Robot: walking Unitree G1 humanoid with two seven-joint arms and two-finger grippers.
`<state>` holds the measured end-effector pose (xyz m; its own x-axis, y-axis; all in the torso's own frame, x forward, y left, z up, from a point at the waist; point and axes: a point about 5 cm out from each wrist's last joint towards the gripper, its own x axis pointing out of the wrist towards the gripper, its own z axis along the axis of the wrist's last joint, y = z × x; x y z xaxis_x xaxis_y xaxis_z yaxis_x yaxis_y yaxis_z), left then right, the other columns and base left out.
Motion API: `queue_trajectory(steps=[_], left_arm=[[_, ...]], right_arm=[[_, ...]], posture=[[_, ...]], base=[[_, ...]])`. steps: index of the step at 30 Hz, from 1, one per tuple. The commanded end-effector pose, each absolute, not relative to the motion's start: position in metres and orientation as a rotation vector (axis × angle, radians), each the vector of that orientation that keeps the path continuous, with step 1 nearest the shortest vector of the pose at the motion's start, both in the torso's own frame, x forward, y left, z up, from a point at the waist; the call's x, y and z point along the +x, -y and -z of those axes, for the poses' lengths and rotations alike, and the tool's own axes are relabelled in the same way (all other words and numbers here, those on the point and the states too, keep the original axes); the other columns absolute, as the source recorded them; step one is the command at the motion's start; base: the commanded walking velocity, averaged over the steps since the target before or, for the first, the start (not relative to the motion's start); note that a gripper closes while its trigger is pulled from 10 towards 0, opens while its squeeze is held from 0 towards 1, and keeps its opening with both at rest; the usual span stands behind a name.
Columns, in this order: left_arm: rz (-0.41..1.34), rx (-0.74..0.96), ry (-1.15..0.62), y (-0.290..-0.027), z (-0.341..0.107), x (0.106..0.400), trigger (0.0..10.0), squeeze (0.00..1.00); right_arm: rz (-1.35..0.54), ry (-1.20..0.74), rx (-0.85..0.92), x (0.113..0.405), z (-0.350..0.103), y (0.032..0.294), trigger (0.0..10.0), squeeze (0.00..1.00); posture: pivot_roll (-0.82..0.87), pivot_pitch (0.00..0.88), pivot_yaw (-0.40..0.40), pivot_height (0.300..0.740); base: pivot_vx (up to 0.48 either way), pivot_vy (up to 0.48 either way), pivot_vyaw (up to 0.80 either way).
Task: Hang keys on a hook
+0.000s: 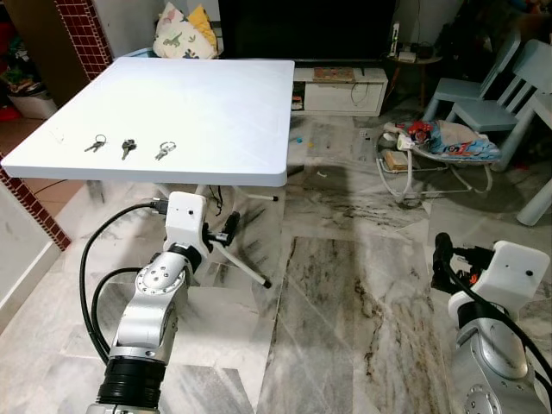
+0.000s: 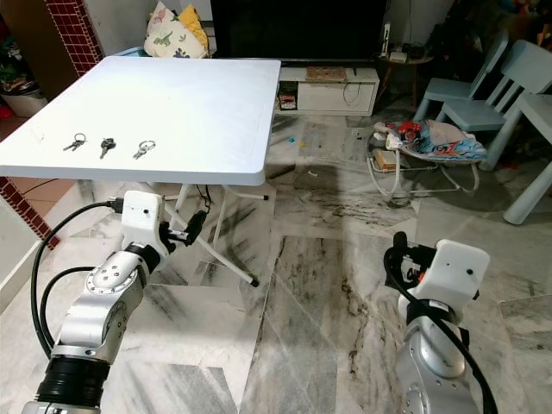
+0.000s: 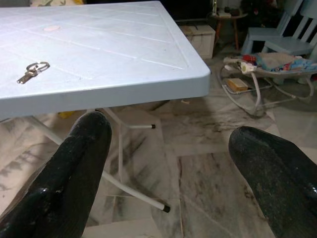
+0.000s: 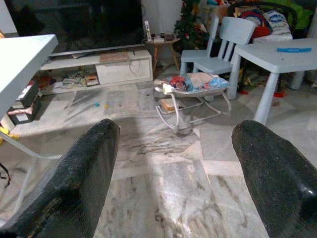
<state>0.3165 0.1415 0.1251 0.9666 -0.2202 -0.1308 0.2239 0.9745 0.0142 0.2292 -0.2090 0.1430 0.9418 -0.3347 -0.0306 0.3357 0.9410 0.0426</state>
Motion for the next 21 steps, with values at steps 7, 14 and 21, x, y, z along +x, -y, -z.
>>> queue_trajectory(steps=[7,14,21], left_arm=[[0.232,-0.013,-0.123,-0.132,-0.126,0.318,10.0,0.0],[0.219,-0.03,-0.122,-0.13,-0.122,0.317,10.0,0.0],[0.206,-0.034,-0.113,-0.132,-0.123,0.317,10.0,0.0]], right_arm=[[0.311,0.003,-0.005,0.232,-0.153,0.212,10.0,0.0],[0.284,0.004,-0.034,0.235,-0.156,0.213,10.0,0.0],[0.249,0.008,-0.042,0.242,-0.157,0.208,10.0,0.0]], posture=[[-0.05,0.0,-0.016,0.74],[-0.05,0.0,-0.041,0.74],[-0.04,0.0,-0.052,0.74]], base=[[0.076,0.0,0.0],[0.311,0.0,0.0],[0.402,0.14,0.0]])
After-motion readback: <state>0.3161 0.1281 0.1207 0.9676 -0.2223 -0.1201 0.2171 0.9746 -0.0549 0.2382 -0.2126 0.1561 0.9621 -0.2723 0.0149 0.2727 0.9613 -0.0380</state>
